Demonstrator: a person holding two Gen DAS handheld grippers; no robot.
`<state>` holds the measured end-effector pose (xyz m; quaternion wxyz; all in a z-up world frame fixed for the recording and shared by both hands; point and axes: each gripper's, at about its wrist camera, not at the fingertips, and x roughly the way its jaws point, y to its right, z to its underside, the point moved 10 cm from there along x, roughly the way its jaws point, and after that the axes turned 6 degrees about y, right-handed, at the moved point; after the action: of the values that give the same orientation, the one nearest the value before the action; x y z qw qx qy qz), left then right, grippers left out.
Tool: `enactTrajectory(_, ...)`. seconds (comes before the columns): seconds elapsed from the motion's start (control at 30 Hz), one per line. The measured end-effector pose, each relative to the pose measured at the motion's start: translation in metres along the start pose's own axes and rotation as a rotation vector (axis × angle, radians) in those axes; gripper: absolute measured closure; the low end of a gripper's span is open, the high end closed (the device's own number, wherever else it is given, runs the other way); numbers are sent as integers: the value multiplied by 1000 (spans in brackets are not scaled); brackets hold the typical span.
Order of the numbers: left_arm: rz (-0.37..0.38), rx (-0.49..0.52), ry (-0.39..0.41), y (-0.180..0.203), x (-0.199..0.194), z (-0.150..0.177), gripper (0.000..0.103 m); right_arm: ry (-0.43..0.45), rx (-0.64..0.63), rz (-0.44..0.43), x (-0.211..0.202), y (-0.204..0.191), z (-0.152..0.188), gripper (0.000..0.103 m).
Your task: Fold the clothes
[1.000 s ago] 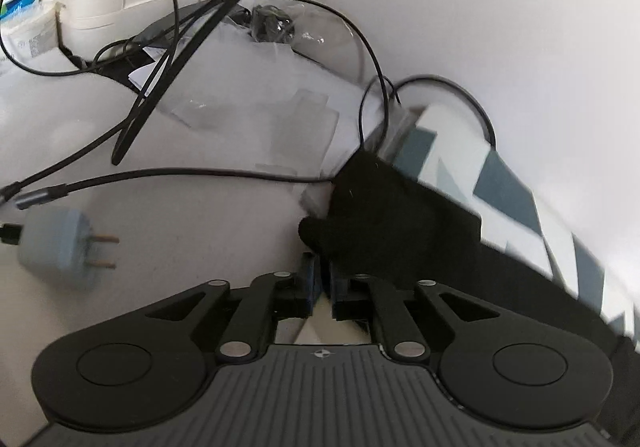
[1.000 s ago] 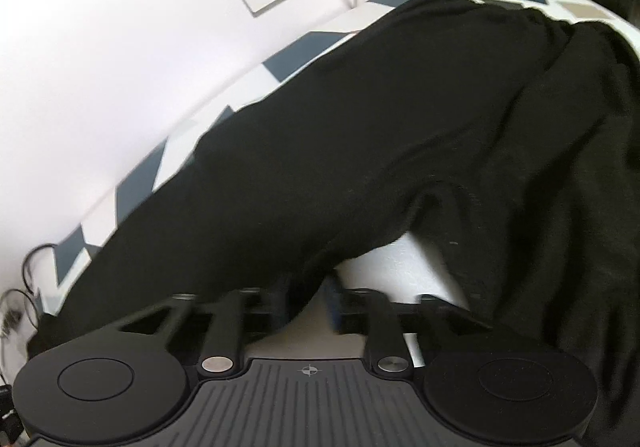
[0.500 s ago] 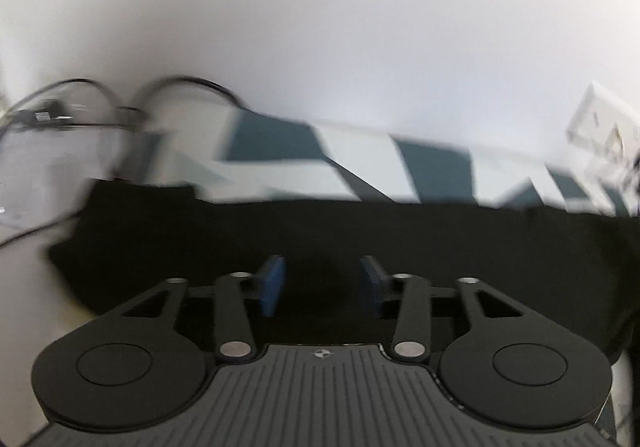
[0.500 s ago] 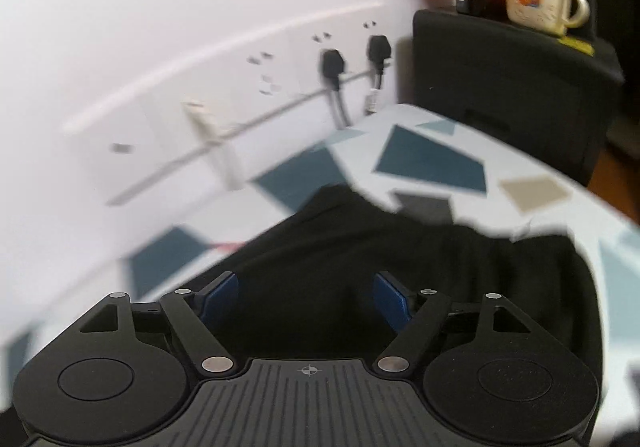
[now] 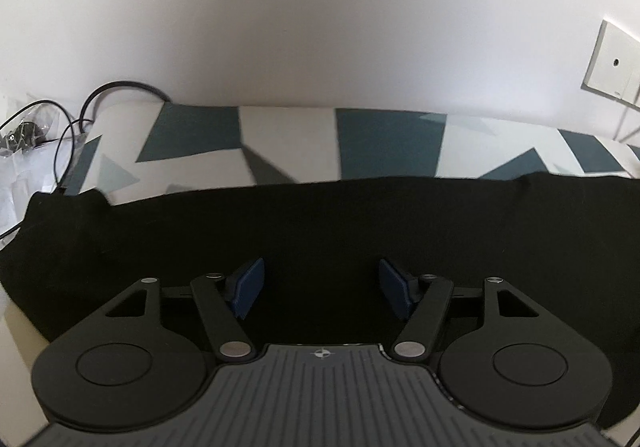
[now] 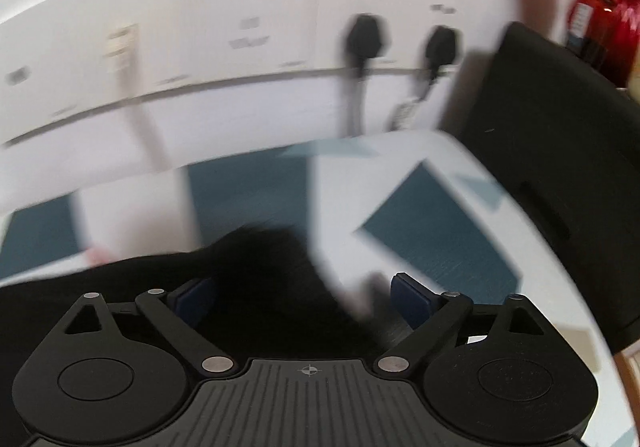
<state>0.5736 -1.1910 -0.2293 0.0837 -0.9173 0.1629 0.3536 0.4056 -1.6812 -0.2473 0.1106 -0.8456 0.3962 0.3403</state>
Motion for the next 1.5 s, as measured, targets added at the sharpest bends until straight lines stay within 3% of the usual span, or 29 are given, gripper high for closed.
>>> enactTrajectory(0.17, 85, 45, 18, 55, 12, -11, 36, 26, -5, -2, 25, 29, -18, 3)
enactTrajectory(0.3, 157, 83, 43, 99, 17, -15, 30, 42, 22, 82, 35, 68, -24, 18)
enactTrajectory(0.43, 270, 93, 40, 128, 10, -13, 30, 32, 58, 157, 41, 108, -24, 18)
enactTrajectory(0.53, 261, 4, 28, 108, -1, -16, 30, 1, 122, 161, 41, 120, -22, 18)
enactTrajectory(0.63, 176, -105, 59, 57, -23, -19, 30, 22, 249, 95, 22, 114, -21, 11)
enactTrajectory(0.67, 139, -138, 67, 36, -31, -18, 30, 47, 297, 44, 10, 105, -21, 3)
enactTrajectory(0.8, -22, -316, 52, -50, -61, 10, 28, 58, 396, -164, -34, 38, -11, 2)
enactTrajectory(0.87, -109, -396, 26, -87, -64, 26, 28, 38, 324, -268, -51, -21, -3, 2)
enactTrajectory(0.93, -186, -471, 4, -120, -66, 38, 28, 4, 163, -364, -66, -90, 9, 2)
enactTrajectory(1.0, -206, -545, -23, -142, -59, 47, 28, -23, 44, -441, -83, -149, 21, 2)
enactTrajectory(1.07, -212, -610, -48, -158, -48, 54, 30, -67, 37, -499, -97, -190, 32, 2)
enactTrajectory(1.13, -200, -641, -52, -163, -37, 54, 35, -115, 53, -518, -106, -215, 47, 2)
enactTrajectory(1.17, -191, -630, -36, -163, -33, 50, 47, -127, 51, -513, -110, -225, 53, 2)
enactTrajectory(1.2, -181, -619, -21, -164, -29, 45, 85, -128, 41, -495, -114, -232, 59, 1)
enactTrajectory(1.23, -164, -619, -19, -163, -24, 42, 94, -123, 28, -476, -118, -237, 64, 1)
enactTrajectory(1.5, -203, -577, 77, -187, -11, 15, 96, -40, -91, -369, -132, -273, 84, 1)
